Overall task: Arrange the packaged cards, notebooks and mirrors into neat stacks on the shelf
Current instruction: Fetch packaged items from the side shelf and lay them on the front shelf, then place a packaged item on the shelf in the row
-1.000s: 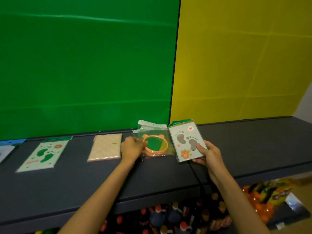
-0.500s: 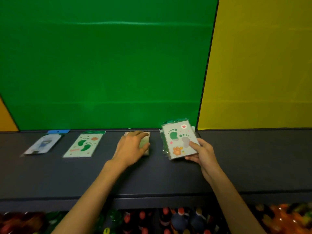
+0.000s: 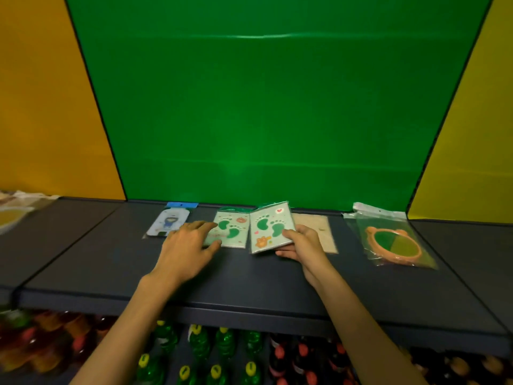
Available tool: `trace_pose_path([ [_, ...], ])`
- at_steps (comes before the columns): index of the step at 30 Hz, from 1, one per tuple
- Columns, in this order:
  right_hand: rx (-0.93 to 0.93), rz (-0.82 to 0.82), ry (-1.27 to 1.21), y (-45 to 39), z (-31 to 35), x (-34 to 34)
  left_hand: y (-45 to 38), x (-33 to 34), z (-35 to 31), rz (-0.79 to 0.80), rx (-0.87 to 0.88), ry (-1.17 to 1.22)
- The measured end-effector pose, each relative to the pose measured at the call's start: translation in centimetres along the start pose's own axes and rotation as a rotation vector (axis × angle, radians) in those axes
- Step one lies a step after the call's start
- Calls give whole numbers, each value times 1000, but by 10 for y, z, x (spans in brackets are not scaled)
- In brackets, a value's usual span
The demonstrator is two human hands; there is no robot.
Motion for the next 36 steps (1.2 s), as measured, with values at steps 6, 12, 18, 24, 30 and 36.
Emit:
trace_pose_path([
  [6, -11, -72, -27, -16, -32, 67, 15, 1, 70, 6, -63, 43],
  [12, -105, -188, 229, -33, -53, 98, 22, 4, 117, 27, -67, 63],
  [18, -214, -265, 776, -33, -46, 102, 23, 7, 148, 32, -62, 94],
  [24, -231, -363, 1183, -26, -49, 110, 22, 9, 165, 7, -50, 115],
  [30, -472, -229, 1265, -10, -47, 170, 33, 6, 195, -17, -39, 100],
  [36, -644, 145, 1236, 12, -70, 281, 58, -6, 256, -28, -67, 39],
])
Point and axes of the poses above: each hand's wrist, its own y-axis away from the middle knuckle, its own x-axis out of the palm, z = x × y, the point moved 2 cm from there along -y, towards the middle knuckle, and after that the axes turned 10 degrees about -y, right-handed, at the moved point
